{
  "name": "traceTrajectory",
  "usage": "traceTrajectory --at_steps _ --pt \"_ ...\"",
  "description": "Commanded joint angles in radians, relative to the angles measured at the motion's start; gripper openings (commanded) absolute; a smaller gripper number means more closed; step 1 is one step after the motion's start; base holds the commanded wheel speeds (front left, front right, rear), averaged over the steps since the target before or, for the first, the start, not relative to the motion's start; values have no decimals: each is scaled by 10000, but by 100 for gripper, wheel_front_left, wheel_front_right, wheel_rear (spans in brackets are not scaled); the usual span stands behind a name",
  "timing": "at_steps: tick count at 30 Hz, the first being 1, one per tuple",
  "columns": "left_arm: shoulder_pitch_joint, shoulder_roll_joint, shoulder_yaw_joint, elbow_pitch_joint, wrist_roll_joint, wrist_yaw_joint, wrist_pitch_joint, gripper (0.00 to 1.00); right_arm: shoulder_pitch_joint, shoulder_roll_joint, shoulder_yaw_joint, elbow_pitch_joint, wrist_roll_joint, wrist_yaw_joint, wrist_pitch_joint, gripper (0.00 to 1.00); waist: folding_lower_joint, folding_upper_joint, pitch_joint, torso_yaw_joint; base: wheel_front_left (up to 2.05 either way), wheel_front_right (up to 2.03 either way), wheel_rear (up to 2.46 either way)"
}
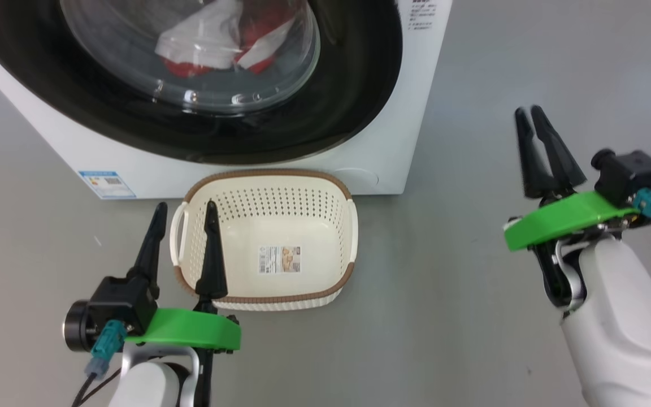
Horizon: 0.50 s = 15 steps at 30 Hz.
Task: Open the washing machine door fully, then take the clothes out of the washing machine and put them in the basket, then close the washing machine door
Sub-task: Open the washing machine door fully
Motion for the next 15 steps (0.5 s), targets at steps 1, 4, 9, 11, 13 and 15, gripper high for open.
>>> traceTrajectory --at_steps 1,4,9,11,13,15 --pt "-323 138 238 -344 -83 85 -73 100 -398 39 242 -181 107 63 -63 0 0 0 278 148 0 0 0" --pt "-389 126 115 -678 -57 33 -114 100 -944 39 456 133 1192 63 -42 0 0 0 611 224 0 0 0" --pt "-458 137 -15 -1073 59 4 -148 100 -1887 39 602 554 2266 63 72 0 0 0 1132 358 0 0 0" --pt "-494 135 -28 -1197 64 6 -160 100 -2198 39 663 647 2772 63 208 0 0 0 1306 415 0 0 0" --pt "-521 126 -54 -1347 39 1 -172 100 -2508 39 700 742 3190 63 399 0 0 0 1473 467 0 0 0" --pt "-554 116 -111 -1527 45 6 -183 100 -2802 39 726 824 3638 63 659 0 0 0 1644 526 0 0 0"
